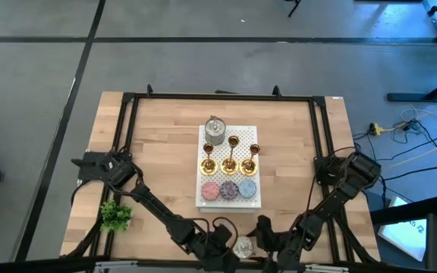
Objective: Pick & Place candle stick holders
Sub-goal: Put the silver scented candle on the shelf aligned with the other silver scented candle
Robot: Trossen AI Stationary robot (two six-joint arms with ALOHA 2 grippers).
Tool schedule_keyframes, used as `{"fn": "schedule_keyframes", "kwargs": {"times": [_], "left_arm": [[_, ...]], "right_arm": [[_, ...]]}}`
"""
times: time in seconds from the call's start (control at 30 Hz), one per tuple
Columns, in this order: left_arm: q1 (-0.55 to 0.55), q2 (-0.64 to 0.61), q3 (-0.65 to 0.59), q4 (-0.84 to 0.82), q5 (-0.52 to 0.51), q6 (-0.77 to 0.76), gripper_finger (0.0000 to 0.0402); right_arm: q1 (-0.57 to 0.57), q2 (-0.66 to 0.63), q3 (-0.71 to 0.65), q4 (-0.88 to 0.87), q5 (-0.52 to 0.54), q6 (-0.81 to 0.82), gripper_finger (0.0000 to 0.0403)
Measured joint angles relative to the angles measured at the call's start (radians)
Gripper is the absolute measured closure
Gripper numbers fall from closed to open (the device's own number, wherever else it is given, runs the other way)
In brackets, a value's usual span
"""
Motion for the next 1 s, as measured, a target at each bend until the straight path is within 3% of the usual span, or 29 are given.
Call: {"fn": "schedule_keyframes", "kwargs": {"times": [0.3, 0.63, 0.77, 0.87, 1.0], "left_arm": [[0.015, -0.005, 0.005, 0.015, 0.009, 0.017, 0.0400], [0.024, -0.003, 0.002, 0.003, 0.004, 0.016, 0.0400], [0.020, -0.002, 0.003, -0.001, 0.060, 0.008, 0.0400], [0.000, 0.002, 0.022, -0.070, 0.074, -0.007, 0.0400], [-0.035, -0.002, 0.046, -0.289, 0.025, -0.147, 0.0400]], "right_arm": [[-0.011, 0.080, 0.000, 0.182, 0.027, 0.007, 0.0007], [-0.049, 0.082, 0.001, 0.183, 0.003, -0.009, 0.0006], [-0.051, 0.081, 0.003, 0.176, -0.006, -0.010, 0.0006], [-0.050, 0.080, 0.006, 0.175, -0.030, -0.011, 0.0006], [-0.046, 0.079, 0.008, 0.173, -0.049, -0.011, 0.0006]]}}
